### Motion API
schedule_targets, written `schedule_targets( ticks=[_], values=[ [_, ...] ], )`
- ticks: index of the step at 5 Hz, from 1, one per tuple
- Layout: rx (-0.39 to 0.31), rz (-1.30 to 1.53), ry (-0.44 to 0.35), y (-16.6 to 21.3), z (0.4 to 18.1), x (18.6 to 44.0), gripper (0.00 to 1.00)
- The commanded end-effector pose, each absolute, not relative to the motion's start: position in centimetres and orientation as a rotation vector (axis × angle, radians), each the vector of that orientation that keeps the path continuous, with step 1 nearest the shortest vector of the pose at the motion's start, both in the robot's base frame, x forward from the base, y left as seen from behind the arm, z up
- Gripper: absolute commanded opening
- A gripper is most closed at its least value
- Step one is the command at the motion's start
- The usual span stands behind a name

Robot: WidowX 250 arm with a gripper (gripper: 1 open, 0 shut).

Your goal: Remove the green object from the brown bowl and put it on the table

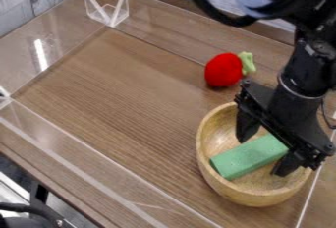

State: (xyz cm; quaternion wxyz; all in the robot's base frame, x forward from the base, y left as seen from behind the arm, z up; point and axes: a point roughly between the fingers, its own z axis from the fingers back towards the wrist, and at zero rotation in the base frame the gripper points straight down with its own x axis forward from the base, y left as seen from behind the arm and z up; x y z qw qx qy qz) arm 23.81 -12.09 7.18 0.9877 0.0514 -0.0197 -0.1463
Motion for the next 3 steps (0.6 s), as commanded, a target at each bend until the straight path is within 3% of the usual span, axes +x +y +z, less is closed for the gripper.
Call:
schedule_targets(
  ticks=[1, 3],
  values=[
    [0.085, -0.299, -0.094, -12.1, 9.2, 24.2, 0.0],
    [0.108, -0.232, -0.133, -8.3, 12.4, 23.9, 0.0]
  ],
)
